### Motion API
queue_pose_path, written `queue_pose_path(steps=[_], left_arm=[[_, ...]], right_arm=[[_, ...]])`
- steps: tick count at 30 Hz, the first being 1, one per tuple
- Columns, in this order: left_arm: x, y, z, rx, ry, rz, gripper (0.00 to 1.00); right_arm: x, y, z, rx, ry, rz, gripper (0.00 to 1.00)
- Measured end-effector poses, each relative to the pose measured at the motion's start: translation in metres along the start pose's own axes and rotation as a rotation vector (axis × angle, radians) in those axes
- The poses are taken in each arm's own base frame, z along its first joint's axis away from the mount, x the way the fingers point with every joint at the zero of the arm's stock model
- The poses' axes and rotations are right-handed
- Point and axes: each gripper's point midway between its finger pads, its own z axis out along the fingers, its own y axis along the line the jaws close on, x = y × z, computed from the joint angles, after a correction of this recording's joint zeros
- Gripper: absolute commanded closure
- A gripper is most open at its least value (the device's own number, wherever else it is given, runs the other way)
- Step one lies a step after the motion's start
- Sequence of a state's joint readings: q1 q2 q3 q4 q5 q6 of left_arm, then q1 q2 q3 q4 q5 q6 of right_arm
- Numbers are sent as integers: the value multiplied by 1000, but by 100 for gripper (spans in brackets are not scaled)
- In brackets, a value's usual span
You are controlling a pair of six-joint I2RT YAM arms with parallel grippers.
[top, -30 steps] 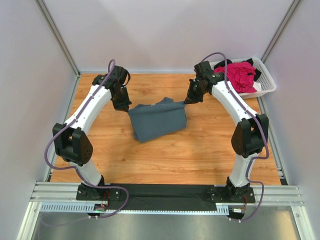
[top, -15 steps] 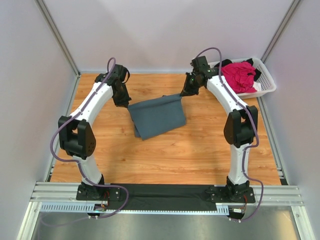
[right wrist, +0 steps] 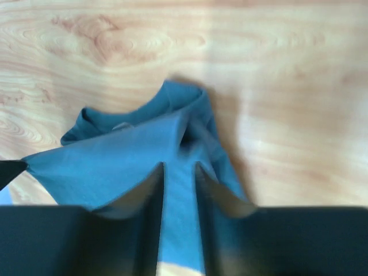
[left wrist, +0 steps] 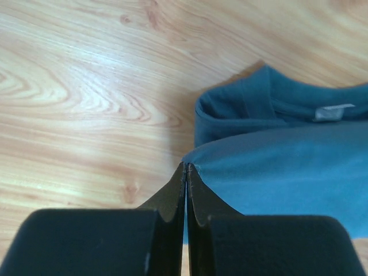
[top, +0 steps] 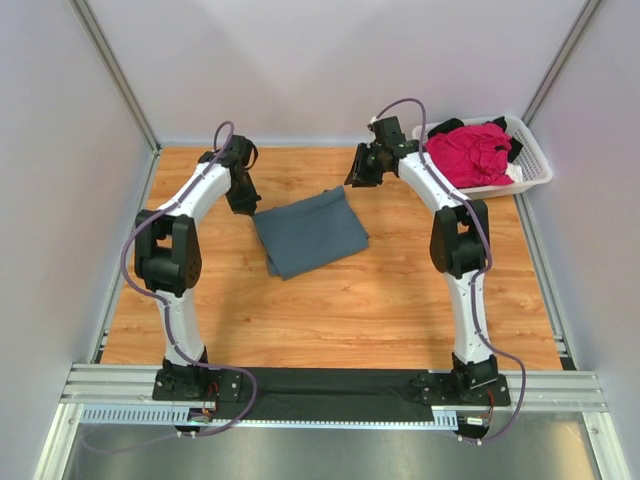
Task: Fold and stack the t-shirts
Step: Fold the tshirt
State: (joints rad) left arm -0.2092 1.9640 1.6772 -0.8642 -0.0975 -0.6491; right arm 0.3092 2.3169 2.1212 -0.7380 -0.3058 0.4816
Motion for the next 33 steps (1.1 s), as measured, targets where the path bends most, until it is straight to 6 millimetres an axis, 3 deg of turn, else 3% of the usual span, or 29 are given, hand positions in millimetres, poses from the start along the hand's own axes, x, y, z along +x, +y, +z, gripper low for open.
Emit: queue_pose_path(steps=[1,3,5,8,11,12,15,16,18,19,22,25,29,33], left_arm=[[2,1,8,-10,13,1,92],[2,2,24,-33,38,1,64],[-3,1,37,-44,42,-1,49],[-16,0,42,-40,29,-13,38],[-38,-4,27,-15,-24,-32,36],[-43,-5,21,-6,-39,-38,37],[-51,-8,-5,37,-84,-66,52],[-47,-8,-14,60,-89,-79,67],[-32,-8,-33,110,-92,-100,78],[-24,-8,-38,134,-88,-107,87],[-2,-16,-48,224,-81,-128,100],[11,-28,-36,273,-46,-147,100],[28,-38,5,282,32,-191,100],[40,-34,45,248,96,-221,100]], right_arm=[[-4,0,4,-9,-14,-1,56],[-14,-2,14,-23,-36,-2,52],[-21,-4,21,-31,-50,2,46],[-27,-8,23,-37,-59,15,41],[-33,-4,18,-66,-74,7,39],[-34,-1,15,-81,-79,1,41],[-31,9,2,-124,-84,-26,49],[-29,13,-3,-139,-83,-37,54],[-24,22,-10,-174,-78,-66,60],[-23,27,-12,-194,-78,-83,69],[-12,36,-7,-228,-60,-115,77],[3,34,2,-223,-24,-121,82],[16,27,19,-197,13,-116,84],[32,3,36,-127,48,-96,84]])
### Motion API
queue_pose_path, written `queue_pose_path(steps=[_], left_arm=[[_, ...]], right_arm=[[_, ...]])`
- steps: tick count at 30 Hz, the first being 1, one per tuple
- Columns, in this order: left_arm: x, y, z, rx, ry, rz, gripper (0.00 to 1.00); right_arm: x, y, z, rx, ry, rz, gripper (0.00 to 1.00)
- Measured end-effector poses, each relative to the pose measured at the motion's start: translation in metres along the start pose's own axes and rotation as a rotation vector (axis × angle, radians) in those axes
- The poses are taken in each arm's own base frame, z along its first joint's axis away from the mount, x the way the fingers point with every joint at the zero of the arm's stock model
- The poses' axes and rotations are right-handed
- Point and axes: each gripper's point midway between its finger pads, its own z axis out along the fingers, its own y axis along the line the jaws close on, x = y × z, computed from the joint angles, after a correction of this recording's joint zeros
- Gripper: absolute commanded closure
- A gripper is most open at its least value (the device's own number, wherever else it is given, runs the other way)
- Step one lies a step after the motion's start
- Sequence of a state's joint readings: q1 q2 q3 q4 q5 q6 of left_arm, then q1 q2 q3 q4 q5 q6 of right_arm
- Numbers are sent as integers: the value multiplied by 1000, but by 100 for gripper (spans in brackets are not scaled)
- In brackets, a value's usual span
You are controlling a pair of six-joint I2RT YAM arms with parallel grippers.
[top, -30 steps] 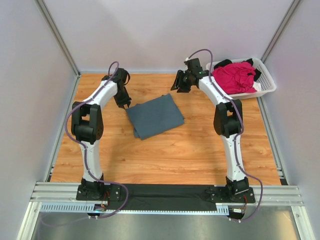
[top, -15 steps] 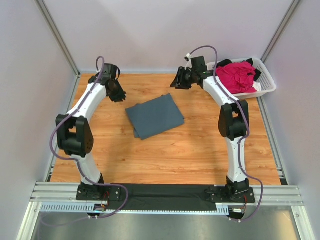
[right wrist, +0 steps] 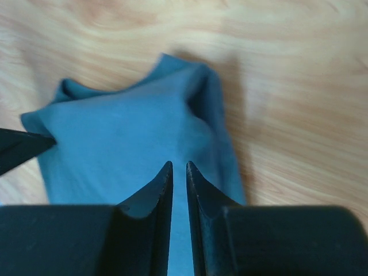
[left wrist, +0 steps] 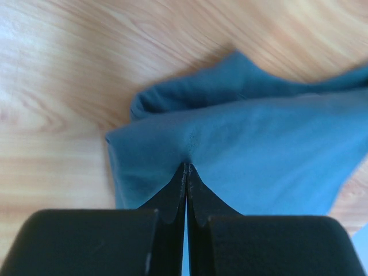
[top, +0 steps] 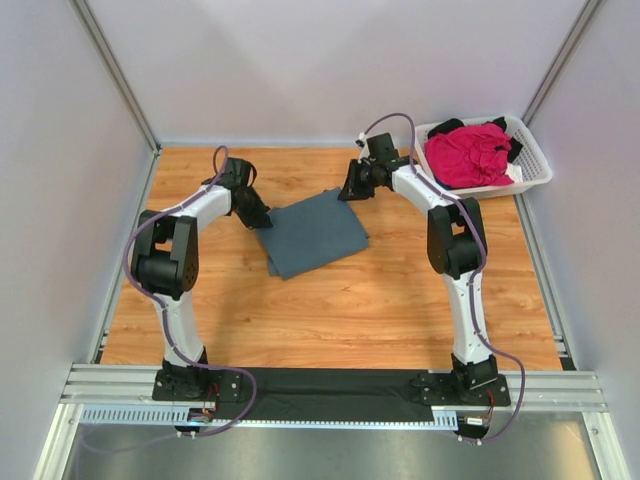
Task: Fold and stack the t-shirts
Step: Fold the tshirt
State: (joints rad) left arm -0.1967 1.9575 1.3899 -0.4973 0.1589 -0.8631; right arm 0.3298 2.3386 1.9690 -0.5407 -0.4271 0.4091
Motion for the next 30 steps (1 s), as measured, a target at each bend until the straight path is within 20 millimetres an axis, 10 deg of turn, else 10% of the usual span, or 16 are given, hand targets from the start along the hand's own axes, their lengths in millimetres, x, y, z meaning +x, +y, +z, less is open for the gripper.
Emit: queue_pose_path(steps=[17,20,21,23,27,30], left_arm=[[-51,-22,49,-3,19,156,100],[-55,-25,44,9,19,225,80],[-56,-25,40,13,19,250,57],[-58,-28,27,23,12,300,43],[-68,-44,-23,61,-62,382,30],[-73,-57,-78,104,-156,441,30]], right_arm=[[60,-46,-10,155,75,68,94],[64,-48,-15,177,85,76,91],[64,-48,-18,182,85,76,84],[60,-42,-28,184,75,73,73],[33,-16,-64,169,-3,39,0],[2,10,-98,137,-95,10,0]])
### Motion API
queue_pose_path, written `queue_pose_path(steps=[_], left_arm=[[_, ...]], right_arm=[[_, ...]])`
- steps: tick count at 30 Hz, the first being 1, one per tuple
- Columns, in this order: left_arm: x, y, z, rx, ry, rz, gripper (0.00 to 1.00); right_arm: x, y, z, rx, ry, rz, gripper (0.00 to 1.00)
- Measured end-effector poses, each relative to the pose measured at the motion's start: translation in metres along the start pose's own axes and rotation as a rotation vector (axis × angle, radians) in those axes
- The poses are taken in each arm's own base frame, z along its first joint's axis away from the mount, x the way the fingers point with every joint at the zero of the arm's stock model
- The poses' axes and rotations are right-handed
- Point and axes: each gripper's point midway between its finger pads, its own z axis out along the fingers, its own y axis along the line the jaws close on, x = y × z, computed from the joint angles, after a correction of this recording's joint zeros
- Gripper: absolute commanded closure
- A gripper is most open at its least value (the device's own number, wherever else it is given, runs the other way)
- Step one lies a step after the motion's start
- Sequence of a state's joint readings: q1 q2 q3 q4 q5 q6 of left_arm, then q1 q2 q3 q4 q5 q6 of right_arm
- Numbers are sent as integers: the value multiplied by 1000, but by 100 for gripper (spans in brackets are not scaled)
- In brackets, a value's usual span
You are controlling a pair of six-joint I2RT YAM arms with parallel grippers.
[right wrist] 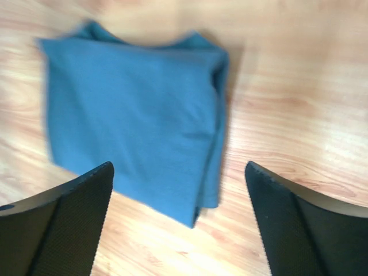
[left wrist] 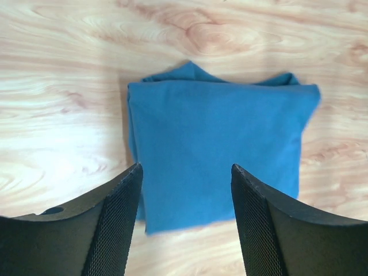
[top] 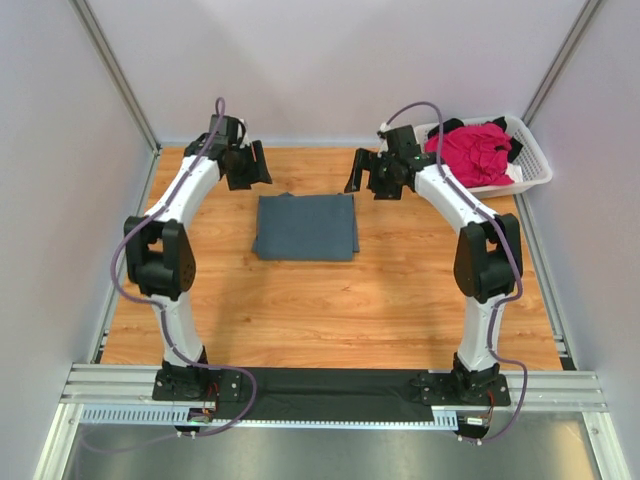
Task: Fold and stack the t-shirts
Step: Fold the tshirt, then neatly place the folded tshirt to the corner
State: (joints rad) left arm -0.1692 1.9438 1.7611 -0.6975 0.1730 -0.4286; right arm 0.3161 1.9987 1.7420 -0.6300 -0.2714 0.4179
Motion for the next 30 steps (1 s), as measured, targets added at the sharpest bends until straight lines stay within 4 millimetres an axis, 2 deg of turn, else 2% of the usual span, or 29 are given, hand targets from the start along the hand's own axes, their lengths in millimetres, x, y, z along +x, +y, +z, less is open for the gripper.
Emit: queue_pose_path(steps=[3,5,8,10,13,19,25,30], left_arm=[[-6,-6,-37,9,-66,35,29],[1,-3,-43,3,-68,38,30],[26,11,-29,-24,-11,25,30],[51,24,-12,-51,53,7,30],[78,38,4,-86,129,-20,30],[86,47,21,-110,125,-46,29],[91,45,32,-102,120,-52,29],[103,45,50,-106,155,-52,33]], right_arm=[[-30,20,-33,-47,-91,-15,0],[-44,25,-52,-62,-139,-19,0],[-54,24,-72,-42,-183,-21,0],[-56,19,-80,-12,-201,-18,0],[-49,7,-89,40,-211,-15,0],[-32,-16,-101,137,-205,-7,0],[-33,-25,-106,186,-220,-11,0],[-35,-26,-114,199,-239,-15,0]])
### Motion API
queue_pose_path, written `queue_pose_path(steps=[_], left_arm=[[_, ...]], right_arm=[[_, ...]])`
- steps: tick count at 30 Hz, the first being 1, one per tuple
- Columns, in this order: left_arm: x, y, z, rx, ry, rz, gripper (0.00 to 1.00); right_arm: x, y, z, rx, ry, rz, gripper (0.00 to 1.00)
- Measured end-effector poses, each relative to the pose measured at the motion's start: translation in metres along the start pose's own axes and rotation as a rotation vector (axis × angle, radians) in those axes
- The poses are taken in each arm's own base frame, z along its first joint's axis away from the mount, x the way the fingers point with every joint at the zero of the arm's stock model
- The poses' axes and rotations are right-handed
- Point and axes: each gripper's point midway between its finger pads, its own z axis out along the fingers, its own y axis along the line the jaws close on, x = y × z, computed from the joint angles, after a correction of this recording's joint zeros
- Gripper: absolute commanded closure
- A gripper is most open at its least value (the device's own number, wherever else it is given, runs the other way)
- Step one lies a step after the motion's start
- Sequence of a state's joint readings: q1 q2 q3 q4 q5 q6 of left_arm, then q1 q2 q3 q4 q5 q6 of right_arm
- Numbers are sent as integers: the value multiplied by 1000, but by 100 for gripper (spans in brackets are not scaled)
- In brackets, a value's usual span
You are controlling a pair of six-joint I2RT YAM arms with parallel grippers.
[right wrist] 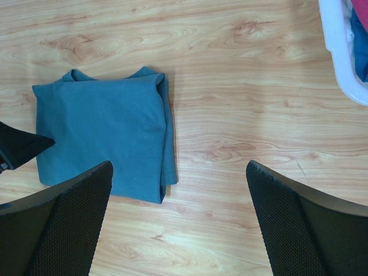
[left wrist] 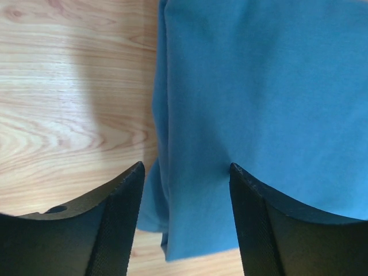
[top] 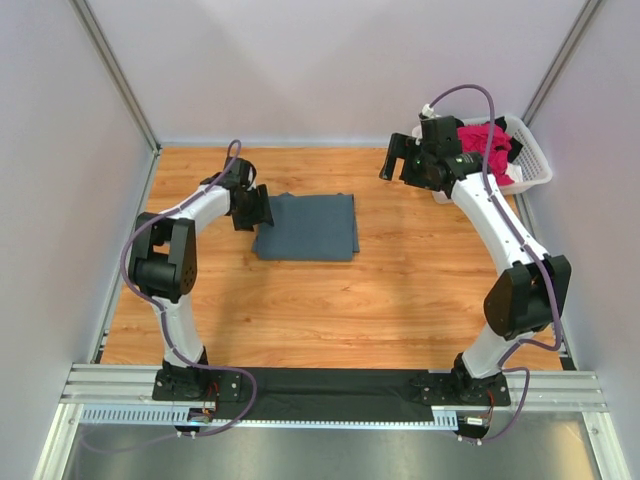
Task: Fold and stack the t-shirts
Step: Neatly place the folded tshirt to the corner
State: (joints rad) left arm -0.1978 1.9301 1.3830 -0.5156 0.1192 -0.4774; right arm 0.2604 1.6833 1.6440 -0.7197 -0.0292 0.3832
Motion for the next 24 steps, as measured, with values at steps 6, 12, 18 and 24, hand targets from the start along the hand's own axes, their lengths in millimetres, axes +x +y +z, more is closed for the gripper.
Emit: queue_pose_path(steps=[6,12,18,24], left_arm=[[8,5,16,-21,31,-20,60],[-9,-1,29,-26,27,-13,100],[-49,7,37,-104,-27,-15,100],[-115,54,40,-201,-113,-92,100]], right_arm=[[-5,-6,-8,31,-26,-11,0],[-2,-17,-24,82,-46,-14,0],[-1,-27,-27,139,-49,-15,0],[-5,-37,-23,209,-35,-6,0]])
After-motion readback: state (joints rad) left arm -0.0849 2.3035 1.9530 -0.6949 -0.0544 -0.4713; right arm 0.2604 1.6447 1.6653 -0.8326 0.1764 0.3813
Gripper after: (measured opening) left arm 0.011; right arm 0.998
